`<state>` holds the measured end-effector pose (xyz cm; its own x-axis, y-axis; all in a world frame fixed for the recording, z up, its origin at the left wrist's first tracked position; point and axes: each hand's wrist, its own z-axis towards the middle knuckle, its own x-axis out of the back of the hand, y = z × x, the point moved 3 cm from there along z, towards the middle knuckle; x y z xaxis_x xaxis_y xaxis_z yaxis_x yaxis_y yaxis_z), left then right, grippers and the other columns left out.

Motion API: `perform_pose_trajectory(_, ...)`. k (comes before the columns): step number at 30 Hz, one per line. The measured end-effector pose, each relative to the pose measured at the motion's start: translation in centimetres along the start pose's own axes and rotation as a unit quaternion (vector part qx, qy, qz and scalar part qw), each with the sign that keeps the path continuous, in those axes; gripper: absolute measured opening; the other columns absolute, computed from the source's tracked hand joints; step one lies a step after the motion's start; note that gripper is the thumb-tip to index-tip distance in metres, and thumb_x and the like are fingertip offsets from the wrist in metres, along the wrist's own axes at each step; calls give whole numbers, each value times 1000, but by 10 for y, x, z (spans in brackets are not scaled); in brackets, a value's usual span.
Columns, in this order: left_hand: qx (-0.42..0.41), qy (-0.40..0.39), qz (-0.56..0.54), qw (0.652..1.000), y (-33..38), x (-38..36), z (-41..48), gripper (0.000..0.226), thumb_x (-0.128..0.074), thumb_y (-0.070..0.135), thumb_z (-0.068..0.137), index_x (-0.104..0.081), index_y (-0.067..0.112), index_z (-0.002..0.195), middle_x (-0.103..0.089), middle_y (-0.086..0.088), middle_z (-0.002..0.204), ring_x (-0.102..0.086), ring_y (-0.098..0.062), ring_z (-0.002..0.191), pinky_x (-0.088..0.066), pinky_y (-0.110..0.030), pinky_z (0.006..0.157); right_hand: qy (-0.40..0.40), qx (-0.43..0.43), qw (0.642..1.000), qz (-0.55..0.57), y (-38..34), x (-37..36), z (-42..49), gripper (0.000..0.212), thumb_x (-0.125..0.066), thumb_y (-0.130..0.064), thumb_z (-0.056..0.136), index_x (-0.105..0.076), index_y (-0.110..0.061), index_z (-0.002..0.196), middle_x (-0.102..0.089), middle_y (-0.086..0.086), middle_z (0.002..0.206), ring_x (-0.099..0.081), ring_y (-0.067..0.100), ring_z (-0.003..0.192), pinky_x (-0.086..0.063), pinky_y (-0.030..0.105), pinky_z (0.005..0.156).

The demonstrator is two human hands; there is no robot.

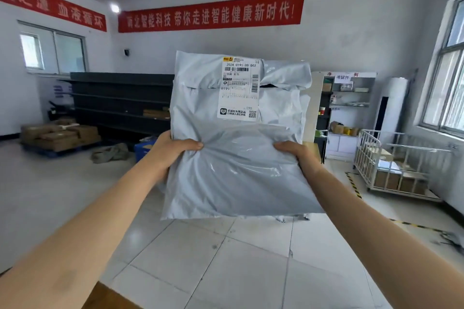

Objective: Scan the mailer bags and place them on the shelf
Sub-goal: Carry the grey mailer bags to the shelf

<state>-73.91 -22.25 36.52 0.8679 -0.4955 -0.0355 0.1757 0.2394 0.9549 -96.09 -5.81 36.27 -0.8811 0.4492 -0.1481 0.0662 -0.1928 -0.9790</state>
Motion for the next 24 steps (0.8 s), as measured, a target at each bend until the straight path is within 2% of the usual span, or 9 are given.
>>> perform_pose_trajectory(3, -10, -5, -10, 1000, -8, -15, 64, 42, -77, 13, 51, -69, 13, 92, -76, -1, 82, -70, -21, 82, -52, -32, 72, 0, 10, 1000, -9, -4, 12, 58, 43, -57, -11, 88, -74, -12, 49, -67, 3, 49, -63, 16, 38, -46, 16, 37)
perform_pose_trajectory(7, -11, 6, -18, 1000, -24, -39, 151, 45, -77, 9, 48, -70, 8, 93, -76, -6, 83, -71, -26, 84, -53, -34, 73, 9, 27, 1000, -3, -6, 37, 135, 17, -57, -8, 86, -70, -10, 74, -70, 6, 56, -65, 19, 44, -50, 19, 43)
perform_pose_trajectory(9, -5, 6, -16, 1000, -33, -57, 190, 44, -77, 8, 48, -70, 8, 91, -76, -6, 81, -71, -27, 83, -54, -34, 74, 11, 26, 1000, -4, -4, 53, 169, 14, -57, -8, 86, -69, -10, 79, -71, 6, 58, -67, 20, 46, -52, 21, 46)
perform_pose_trajectory(12, -8, 10, -18, 1000, -56, -89, 244, 43, -76, 8, 47, -70, 9, 90, -76, -2, 76, -71, -24, 80, -53, -32, 69, 29, 10, 1000, -7, 2, 85, 223, 16, -55, -8, 87, -68, -9, 77, -69, 5, 53, -65, 18, 41, -48, 18, 39)
perform_pose_trajectory(15, -24, 31, -24, 999, -81, -118, 295, 45, -76, 7, 46, -70, 9, 90, -76, -3, 80, -71, -21, 77, -53, -30, 67, 35, 41, 999, -4, 8, 118, 282, 33, -55, -3, 89, -68, -11, 60, -61, -1, 38, -57, 9, 31, -39, 12, 31)
perform_pose_trajectory(18, -18, 63, -12, 998, -98, -139, 344, 45, -76, 6, 47, -70, 8, 92, -75, -6, 86, -71, -23, 81, -54, -32, 71, 18, 55, 998, 0, 3, 129, 330, 26, -52, -1, 92, -56, -6, 67, -51, -6, 28, -47, 1, 23, -36, 11, 30)
perform_pose_trajectory(21, -18, 100, 5, 995, -99, -143, 396, 43, -77, 7, 46, -70, 10, 89, -74, -5, 85, -70, -22, 82, -53, -31, 69, -58, 18, 998, 33, 19, 147, 432, 11, -65, -12, 80, -62, -1, 78, -64, 2, 44, -61, 10, 37, -47, 14, 39)
perform_pose_trajectory(23, -24, 133, 10, 991, -98, -137, 426, 41, -77, 7, 46, -70, 12, 86, -74, -3, 83, -70, -20, 81, -52, -30, 67, -103, -4, 994, 31, 26, 142, 496, 36, -68, -22, 64, -66, -2, 95, -71, 10, 65, -69, 21, 54, -55, 24, 56)
perform_pose_trajectory(24, -24, 153, 12, 988, -98, -130, 438, 40, -76, 6, 46, -70, 12, 86, -75, -2, 82, -70, -20, 80, -52, -29, 67, -116, -17, 993, 32, 29, 136, 523, 42, -69, -24, 63, -67, -3, 99, -73, 13, 72, -70, 25, 60, -56, 29, 62)
